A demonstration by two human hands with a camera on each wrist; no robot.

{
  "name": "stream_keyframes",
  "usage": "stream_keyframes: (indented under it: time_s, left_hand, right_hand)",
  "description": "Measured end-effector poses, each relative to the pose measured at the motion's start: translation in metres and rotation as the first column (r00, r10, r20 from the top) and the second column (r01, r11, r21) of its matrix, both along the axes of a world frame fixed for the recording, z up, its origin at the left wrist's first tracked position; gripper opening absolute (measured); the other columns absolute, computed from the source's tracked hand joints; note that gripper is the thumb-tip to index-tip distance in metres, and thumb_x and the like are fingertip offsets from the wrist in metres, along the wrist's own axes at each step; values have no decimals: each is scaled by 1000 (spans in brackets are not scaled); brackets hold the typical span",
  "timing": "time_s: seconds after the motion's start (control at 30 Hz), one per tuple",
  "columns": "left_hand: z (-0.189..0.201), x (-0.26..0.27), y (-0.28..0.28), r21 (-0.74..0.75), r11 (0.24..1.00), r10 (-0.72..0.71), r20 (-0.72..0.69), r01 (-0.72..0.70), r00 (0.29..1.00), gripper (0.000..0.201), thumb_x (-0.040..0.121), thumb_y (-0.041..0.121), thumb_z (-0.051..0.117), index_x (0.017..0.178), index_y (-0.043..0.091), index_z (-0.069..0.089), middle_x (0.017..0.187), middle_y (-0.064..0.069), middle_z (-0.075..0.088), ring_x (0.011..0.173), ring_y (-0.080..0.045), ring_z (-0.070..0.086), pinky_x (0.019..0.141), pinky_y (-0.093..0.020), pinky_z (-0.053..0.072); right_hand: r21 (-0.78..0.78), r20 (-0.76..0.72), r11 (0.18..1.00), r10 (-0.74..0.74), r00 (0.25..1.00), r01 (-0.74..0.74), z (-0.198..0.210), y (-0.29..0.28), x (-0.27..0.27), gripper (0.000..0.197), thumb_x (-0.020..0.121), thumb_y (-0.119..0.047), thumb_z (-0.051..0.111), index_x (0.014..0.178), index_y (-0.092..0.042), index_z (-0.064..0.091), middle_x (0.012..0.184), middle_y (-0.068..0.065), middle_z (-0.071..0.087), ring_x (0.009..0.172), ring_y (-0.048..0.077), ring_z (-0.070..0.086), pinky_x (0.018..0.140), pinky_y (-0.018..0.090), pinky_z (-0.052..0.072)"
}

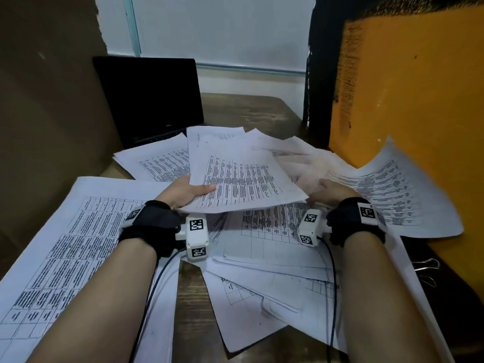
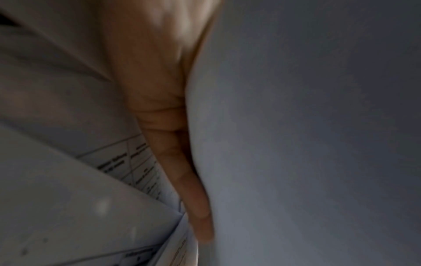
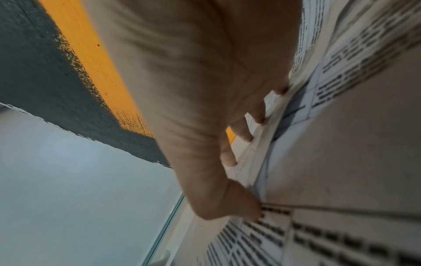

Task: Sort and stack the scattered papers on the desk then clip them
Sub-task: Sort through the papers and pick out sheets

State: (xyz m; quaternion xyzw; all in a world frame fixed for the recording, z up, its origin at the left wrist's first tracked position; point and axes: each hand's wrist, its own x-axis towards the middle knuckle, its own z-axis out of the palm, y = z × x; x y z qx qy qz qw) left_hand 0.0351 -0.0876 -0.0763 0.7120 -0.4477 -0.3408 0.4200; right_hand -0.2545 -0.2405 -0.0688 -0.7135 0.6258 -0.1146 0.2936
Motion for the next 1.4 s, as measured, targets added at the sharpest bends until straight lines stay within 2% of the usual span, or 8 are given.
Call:
stream_keyframes:
  time_s: [0.23, 0.4, 0.5, 0.73, 0.93, 1.13, 1.27, 1.4]
  left_hand:
    - [-5, 0, -2, 21, 998, 65, -11, -65, 998, 42, 91, 36, 60, 119, 5, 61, 109, -4, 65, 91, -16, 59, 78, -23, 39]
    - [-7, -8, -5, 117, 988, 93, 52, -99, 994, 39, 94, 51, 47, 92, 12, 53, 80, -7, 54, 75, -17, 53, 70, -26, 34]
    - [-8, -5, -6, 109, 981, 165, -20, -162, 986, 49, 97, 53, 36, 94, 9, 55, 86, -12, 56, 85, -27, 60, 80, -29, 41]
    - [-13, -9, -4, 39, 978, 203, -392, -204, 897, 27, 98, 4, 44, 74, 4, 57, 46, -6, 55, 38, -19, 53, 37, -17, 43]
    - [-13, -8, -5, 33, 973, 211, -523, -228, 826, 26, 100, 21, 48, 104, 0, 62, 84, -9, 74, 71, -23, 70, 56, -30, 55]
    - [-7, -11, -2, 21, 983, 162, -576, -183, 801, 44, 97, 46, 42, 114, 7, 55, 109, -16, 67, 95, -30, 67, 73, -39, 57]
    - [-6, -14, -1, 19, 989, 136, -488, -145, 862, 33, 96, 8, 53, 124, -8, 51, 114, -26, 61, 91, -33, 63, 77, -37, 57]
    - [-7, -12, -1, 3, 990, 121, -545, -142, 830, 23, 97, -2, 44, 119, 1, 49, 105, -19, 61, 82, -27, 61, 55, -29, 59]
  right_hand:
    - [-398, 238, 916, 48, 970, 52, 4, -8, 2, 14, 90, -8, 54, 79, -4, 62, 81, 17, 57, 78, 26, 53, 70, 28, 36]
    - [-408, 687, 901, 409, 600, -147, 37, 26, 32, 43, 88, 9, 56, 80, -29, 75, 90, -12, 73, 86, -2, 64, 74, 9, 47]
    - [-315, 496, 909, 402, 770, -272, 42, 39, 39, 32, 88, 8, 51, 105, -13, 67, 109, -1, 63, 101, 10, 54, 90, 17, 41]
    - [21, 250, 826, 541, 803, -563, 34, 40, 50, 29, 68, 7, 49, 58, -14, 67, 106, 9, 74, 108, 17, 64, 100, 29, 42]
    - [-234, 319, 927, 358, 877, -294, 21, 26, 50, 39, 79, 13, 44, 71, -11, 74, 92, 5, 72, 97, 23, 63, 81, 19, 47]
    - [-44, 263, 930, 364, 894, -366, 20, 27, 50, 39, 77, 11, 51, 79, -16, 79, 97, -3, 72, 99, 16, 62, 89, 25, 50]
    - [101, 381, 933, 285, 879, -347, 23, 23, 42, 56, 78, 16, 53, 110, -27, 69, 126, 3, 58, 113, 23, 57, 96, 35, 50]
    - [-58, 231, 995, -69, 971, 84, 29, 7, 11, 47, 89, -19, 63, 133, -8, 51, 132, 12, 54, 115, 29, 55, 92, 33, 43]
